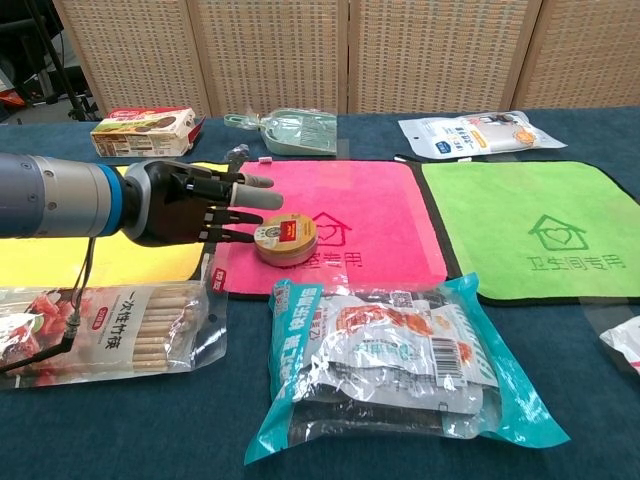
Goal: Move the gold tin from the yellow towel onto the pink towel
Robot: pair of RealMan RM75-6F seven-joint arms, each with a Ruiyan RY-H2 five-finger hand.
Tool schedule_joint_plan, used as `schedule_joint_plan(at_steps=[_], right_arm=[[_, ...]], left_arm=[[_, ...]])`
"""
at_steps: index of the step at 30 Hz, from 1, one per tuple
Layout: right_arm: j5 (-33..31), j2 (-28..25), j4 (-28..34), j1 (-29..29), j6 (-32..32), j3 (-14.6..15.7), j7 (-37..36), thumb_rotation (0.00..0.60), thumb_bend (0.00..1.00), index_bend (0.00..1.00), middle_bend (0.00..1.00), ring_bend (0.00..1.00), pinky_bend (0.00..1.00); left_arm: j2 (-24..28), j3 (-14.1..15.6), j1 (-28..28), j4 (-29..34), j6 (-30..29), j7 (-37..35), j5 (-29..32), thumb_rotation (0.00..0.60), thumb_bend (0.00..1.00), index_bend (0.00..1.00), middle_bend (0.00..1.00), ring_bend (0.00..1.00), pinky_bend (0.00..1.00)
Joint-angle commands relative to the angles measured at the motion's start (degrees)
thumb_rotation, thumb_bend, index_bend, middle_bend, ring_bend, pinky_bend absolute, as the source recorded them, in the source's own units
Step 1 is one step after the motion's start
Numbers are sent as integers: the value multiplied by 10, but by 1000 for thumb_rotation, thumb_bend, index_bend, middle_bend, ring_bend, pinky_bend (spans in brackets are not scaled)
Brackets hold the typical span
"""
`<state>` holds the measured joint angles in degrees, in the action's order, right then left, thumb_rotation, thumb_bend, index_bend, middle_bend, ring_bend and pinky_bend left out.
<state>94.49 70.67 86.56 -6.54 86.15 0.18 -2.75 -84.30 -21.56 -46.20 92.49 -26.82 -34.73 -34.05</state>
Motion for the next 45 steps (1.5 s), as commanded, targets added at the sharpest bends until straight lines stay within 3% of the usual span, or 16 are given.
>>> schedule_joint_plan(at_steps=[1,21,29,37,40,45], right_arm=[[0,0,0,0,0,0,0,600,363,149,0,0,75],[0,-3,-2,0,1,0,-8,600,363,149,0,0,74],[-2,-6,-1,2,3,0,-11,600,363,150,0,0,74],[-1,-5,0,2,2,0,-4,600,363,149,0,0,75],[-1,-3,1,1,1,0,1,600,363,150,0,0,75],[2,-1,3,2,2,2,10,600,363,149,0,0,74]], left_arm=[[-9,2,-12,-3,-6,8,9,600,212,57,0,0,0],[-62,-10,-77,-36,-30,46,67,600,212,57,0,0,0],[-36,-14,-64,-33,-61,66,51,600,212,57,0,0,0],[28,7,0,-4,-182,127,-79,600,211,57,0,0,0],[53,39,33,14,-245,171,-152,600,211,57,0,0,0],[97,121,97,49,-328,238,-271,600,199,57,0,0,0]])
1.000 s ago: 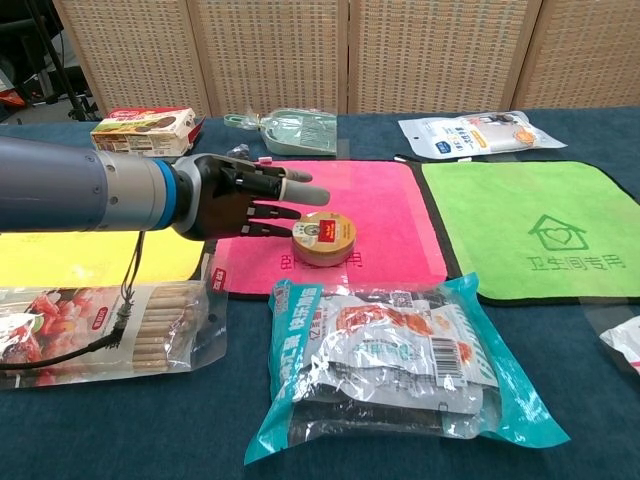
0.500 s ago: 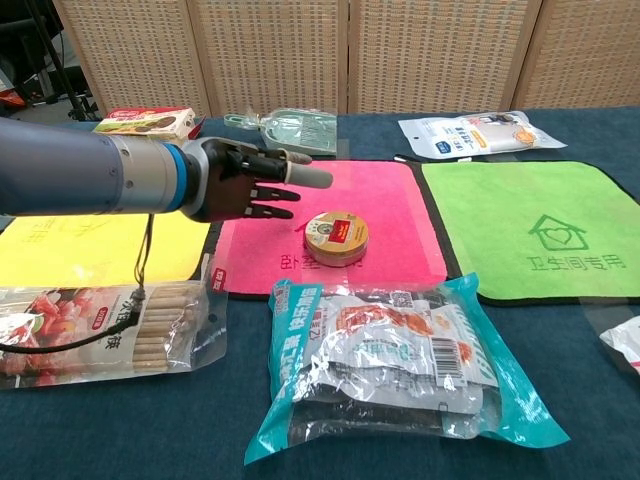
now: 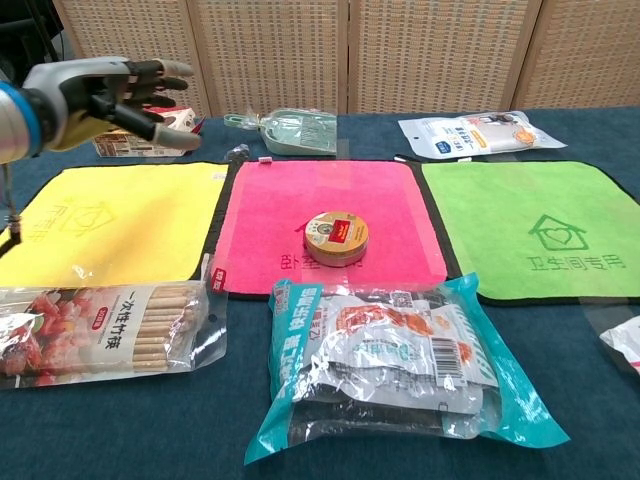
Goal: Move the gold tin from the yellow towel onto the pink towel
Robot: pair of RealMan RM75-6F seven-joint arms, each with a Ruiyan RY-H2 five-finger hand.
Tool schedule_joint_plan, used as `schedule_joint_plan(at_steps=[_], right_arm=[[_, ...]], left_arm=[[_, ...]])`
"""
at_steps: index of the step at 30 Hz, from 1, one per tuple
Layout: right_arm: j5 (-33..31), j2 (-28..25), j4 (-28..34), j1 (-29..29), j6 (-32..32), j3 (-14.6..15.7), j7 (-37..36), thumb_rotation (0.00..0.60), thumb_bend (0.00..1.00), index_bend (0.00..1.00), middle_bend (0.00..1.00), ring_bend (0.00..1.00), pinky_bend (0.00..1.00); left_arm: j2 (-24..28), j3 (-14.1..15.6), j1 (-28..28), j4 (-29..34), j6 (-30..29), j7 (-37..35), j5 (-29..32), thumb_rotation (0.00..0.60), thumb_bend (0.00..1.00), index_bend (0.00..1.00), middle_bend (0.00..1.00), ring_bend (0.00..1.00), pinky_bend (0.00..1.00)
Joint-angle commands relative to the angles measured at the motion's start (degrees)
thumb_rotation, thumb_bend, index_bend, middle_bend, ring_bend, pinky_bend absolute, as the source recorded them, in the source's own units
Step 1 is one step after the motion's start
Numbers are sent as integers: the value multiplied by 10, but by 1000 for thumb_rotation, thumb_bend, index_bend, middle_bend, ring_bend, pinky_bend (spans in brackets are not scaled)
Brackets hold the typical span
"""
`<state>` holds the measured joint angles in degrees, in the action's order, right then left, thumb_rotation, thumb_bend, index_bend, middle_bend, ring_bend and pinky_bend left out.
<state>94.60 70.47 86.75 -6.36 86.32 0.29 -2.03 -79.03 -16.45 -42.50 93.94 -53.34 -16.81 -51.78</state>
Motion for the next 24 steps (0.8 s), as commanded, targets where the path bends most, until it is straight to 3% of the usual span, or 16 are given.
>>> schedule_joint_plan(at_steps=[1,7,10,14,17,24], right_arm=[[1,1,1,1,0,1,4,600,363,149,0,0,74],[-3,1,4,2,0,0,11,600,363,149,0,0,74],[-8,-2,5,3,0,-3,9,600,363,149,0,0,75],[-12,-7,8,6,6,-6,4,600,363,150,0,0,74],[-12,-12,13,7,10,-7,2,600,363,149,0,0,75],[-17,-16,17,8,10,-10,-1,600,363,149,0,0,74]], left_arm=[[52,84,71,38,-74,67,-112,600,197,57,0,0,0],[65,177,156,11,-190,177,-225,600,196,57,0,0,0],[37,208,210,-15,-277,254,-267,600,195,57,0,0,0],[15,233,258,-30,-329,277,-299,600,185,57,0,0,0],[15,242,275,-40,-337,275,-313,600,180,57,0,0,0],[32,232,283,-35,-327,277,-323,600,174,57,0,0,0]])
